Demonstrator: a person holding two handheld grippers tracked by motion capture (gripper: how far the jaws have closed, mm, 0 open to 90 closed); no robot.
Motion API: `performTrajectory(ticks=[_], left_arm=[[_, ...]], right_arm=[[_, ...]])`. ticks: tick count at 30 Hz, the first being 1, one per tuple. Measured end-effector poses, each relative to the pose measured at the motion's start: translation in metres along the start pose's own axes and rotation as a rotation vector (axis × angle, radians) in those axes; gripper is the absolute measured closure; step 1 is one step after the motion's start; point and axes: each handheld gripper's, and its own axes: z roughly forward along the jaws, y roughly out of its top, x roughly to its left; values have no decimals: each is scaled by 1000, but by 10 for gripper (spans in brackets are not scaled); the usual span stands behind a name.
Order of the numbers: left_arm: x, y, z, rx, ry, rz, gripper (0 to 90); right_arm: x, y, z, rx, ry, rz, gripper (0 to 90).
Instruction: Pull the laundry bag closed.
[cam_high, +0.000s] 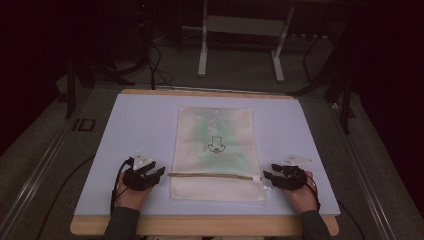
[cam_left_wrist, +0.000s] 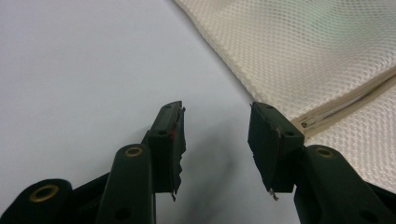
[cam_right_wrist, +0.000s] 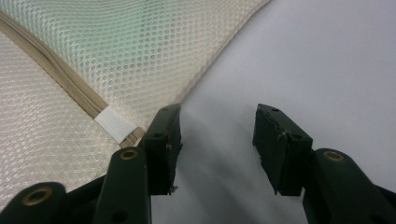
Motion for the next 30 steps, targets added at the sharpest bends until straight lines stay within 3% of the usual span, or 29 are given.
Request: performTrajectory(ticks=[12,19,30], left_arm=[[3,0,-2,-16,-8,-6,542],[10,-1,-7,-64,-23,-22,545],[14,-2,-7,-78,-19,-29,548]], right_arm=[[3,3,-2,-14,33,-12,553],[11,14,-4,-25,91,-51,630],[26,26,0,-7,130,-117,641]])
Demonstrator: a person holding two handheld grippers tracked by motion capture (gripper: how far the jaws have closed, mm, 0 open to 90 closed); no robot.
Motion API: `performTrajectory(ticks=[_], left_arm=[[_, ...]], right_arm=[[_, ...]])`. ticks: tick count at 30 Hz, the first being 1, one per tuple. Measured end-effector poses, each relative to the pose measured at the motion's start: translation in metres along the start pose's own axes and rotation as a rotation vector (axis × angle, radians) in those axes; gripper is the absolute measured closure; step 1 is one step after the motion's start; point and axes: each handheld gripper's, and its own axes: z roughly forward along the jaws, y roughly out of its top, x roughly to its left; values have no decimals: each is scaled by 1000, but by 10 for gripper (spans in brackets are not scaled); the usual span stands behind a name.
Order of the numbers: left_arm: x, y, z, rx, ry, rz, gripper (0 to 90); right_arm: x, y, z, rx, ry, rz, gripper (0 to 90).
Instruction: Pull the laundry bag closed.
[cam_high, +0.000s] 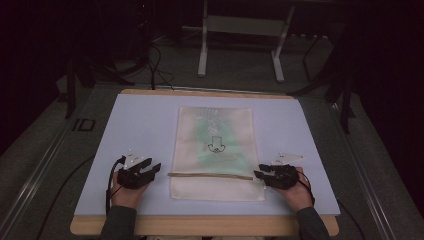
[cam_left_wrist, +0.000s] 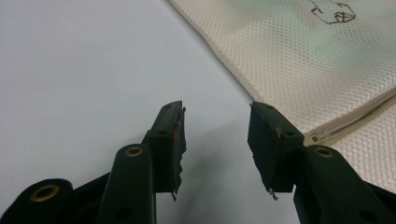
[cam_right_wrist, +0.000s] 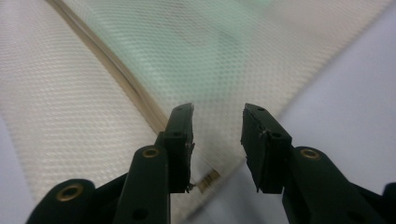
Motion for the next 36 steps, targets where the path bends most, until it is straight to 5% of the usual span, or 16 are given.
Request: performTrajectory(ticks=[9,24,36], left_arm=[[3,0,0,1,-4,-2,547],[3,0,-1,2,-10,4,547],[2,1,-2,2,-2,13,547]], right_arm=[[14,20,11,18,75,-62,743],[44,57,36,66,159,-193,779],[64,77,56,79,201,-247,813]])
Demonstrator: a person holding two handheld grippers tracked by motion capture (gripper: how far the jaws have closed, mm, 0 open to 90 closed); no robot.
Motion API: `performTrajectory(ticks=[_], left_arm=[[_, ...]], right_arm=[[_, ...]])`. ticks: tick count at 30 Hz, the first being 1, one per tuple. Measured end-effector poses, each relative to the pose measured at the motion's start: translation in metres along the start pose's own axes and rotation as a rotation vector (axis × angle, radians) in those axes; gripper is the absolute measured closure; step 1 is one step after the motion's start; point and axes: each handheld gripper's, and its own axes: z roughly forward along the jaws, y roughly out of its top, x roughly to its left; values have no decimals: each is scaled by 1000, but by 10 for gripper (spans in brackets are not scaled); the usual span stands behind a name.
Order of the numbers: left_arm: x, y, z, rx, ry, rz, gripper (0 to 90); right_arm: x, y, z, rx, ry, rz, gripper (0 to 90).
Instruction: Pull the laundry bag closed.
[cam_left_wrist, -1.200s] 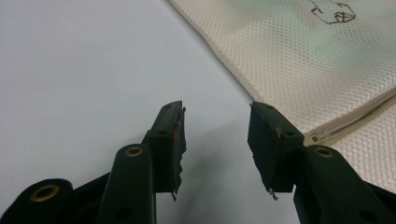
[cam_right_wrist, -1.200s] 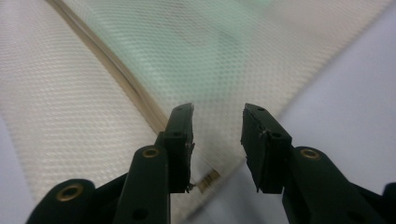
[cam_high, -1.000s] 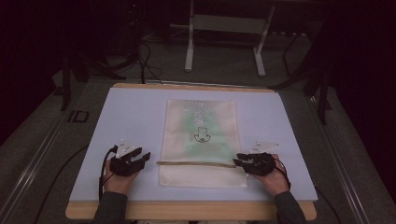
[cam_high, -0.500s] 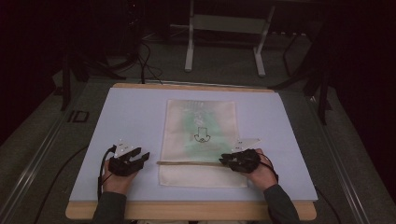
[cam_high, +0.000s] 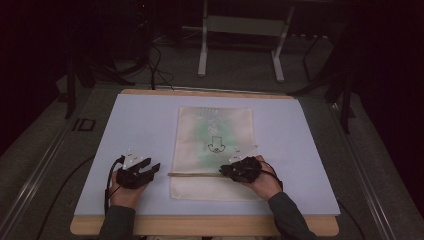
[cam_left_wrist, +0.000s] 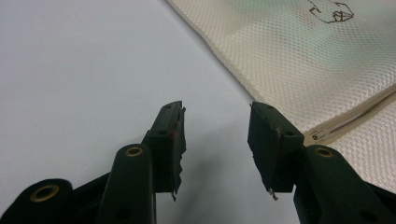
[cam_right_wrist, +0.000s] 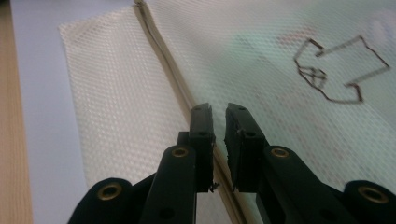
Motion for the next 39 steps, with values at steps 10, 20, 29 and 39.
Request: performTrajectory(ticks=[10,20,29,39], left_arm=[[0,0,0,2,-1,1,546],[2,0,-1,-4,0,-7,544],[3,0,-3,-11,2,-17,541],[5,0,-4,-16,7,-23,540]], right_arm=[[10,21,16,19,33,-41,815],[16,34,34,24,65,-50,805],[26,54,57,32,101,-74,790],[38,73,79,33,136,-100,777]])
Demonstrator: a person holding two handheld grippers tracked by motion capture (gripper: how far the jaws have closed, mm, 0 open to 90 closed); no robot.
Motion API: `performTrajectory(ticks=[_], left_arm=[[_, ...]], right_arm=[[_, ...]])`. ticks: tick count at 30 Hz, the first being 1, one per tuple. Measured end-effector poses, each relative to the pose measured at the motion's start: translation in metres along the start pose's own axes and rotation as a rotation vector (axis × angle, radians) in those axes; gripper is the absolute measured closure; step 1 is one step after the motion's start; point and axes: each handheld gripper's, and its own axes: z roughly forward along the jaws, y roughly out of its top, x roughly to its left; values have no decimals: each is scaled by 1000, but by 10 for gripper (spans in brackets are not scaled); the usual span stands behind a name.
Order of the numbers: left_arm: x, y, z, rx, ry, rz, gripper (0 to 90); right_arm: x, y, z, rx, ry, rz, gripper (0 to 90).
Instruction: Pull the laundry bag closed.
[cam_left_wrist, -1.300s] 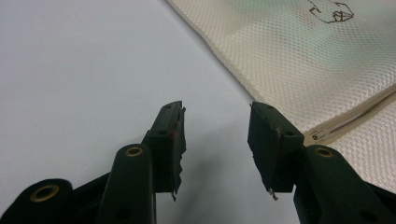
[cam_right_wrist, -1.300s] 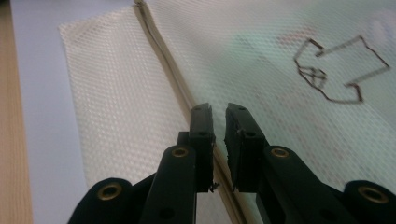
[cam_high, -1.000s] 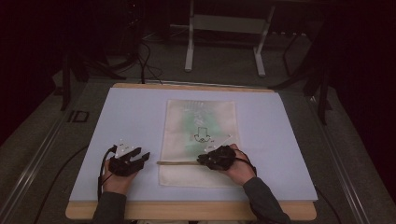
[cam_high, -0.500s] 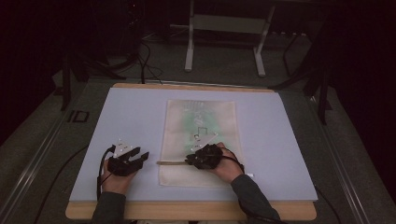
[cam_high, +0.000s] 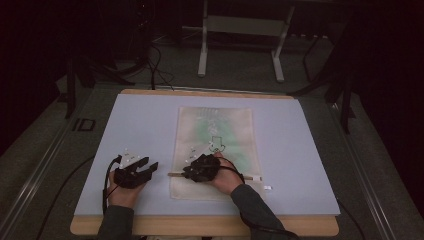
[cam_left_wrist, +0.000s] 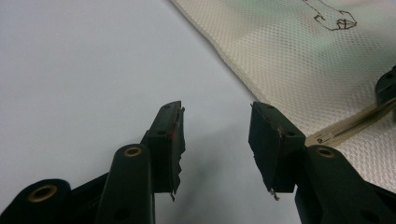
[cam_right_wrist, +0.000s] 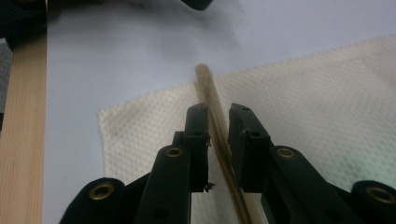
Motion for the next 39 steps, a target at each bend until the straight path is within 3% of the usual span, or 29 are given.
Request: performTrajectory(ticks=[14,31,39], left_arm=[[2,0,-2,-5,3,-3,540],[3,-1,-3,-6,3,-7,539],[3,-1,-4,-6,1,-7,538]], right_arm=[[3,20,26,-1,26,-6,780],[-2,27,36,-10,51,18,756],[-1,33,47,19,46,11,745]])
